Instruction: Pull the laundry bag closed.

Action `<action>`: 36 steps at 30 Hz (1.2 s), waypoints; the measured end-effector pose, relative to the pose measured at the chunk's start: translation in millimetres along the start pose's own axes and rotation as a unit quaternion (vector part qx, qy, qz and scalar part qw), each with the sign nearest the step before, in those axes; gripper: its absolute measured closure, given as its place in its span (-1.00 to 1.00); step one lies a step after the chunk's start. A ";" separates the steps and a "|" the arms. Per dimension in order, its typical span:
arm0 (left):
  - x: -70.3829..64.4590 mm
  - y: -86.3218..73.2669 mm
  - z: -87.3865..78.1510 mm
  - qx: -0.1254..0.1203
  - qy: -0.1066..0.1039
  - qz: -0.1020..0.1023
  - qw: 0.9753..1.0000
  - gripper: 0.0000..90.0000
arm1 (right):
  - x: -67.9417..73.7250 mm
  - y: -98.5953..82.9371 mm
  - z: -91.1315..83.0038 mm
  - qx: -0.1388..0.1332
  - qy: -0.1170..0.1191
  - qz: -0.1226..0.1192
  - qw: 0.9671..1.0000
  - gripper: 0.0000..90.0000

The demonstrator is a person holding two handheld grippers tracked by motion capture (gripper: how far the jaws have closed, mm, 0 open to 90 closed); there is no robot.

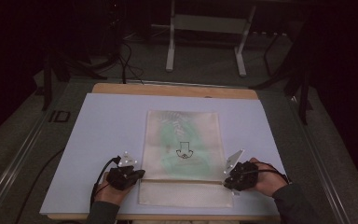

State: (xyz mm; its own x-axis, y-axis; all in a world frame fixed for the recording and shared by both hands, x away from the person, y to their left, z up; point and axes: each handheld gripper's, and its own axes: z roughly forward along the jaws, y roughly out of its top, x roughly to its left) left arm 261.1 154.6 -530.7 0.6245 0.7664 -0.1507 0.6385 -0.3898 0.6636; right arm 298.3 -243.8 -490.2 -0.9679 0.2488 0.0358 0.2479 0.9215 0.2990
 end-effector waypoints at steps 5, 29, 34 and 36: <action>-0.2 -0.6 -0.1 -0.002 0.000 0.000 1.000 0.99 | -0.8 -6.0 -1.4 -0.007 -0.002 0.004 1.000 0.62; -0.6 -3.3 -0.6 -0.013 -0.007 0.000 1.000 0.85 | -0.7 -16.6 -9.3 -0.077 -0.025 0.046 0.996 0.36; 0.6 -3.7 -0.7 -0.016 -0.012 -0.004 1.000 0.84 | 0.5 -21.1 -11.4 -0.098 -0.031 0.056 0.993 0.32; 0.6 -3.8 -0.7 -0.016 -0.012 -0.005 1.000 0.84 | 1.0 -24.2 -12.8 -0.111 -0.031 0.059 0.992 0.31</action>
State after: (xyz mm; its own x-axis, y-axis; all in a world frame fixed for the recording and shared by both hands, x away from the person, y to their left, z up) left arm 258.8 156.9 -532.8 0.6294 0.7570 -0.1755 0.6303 -0.3652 0.6851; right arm 290.8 -269.6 -485.2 -0.9263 0.3758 0.0270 0.3382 0.7978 0.4992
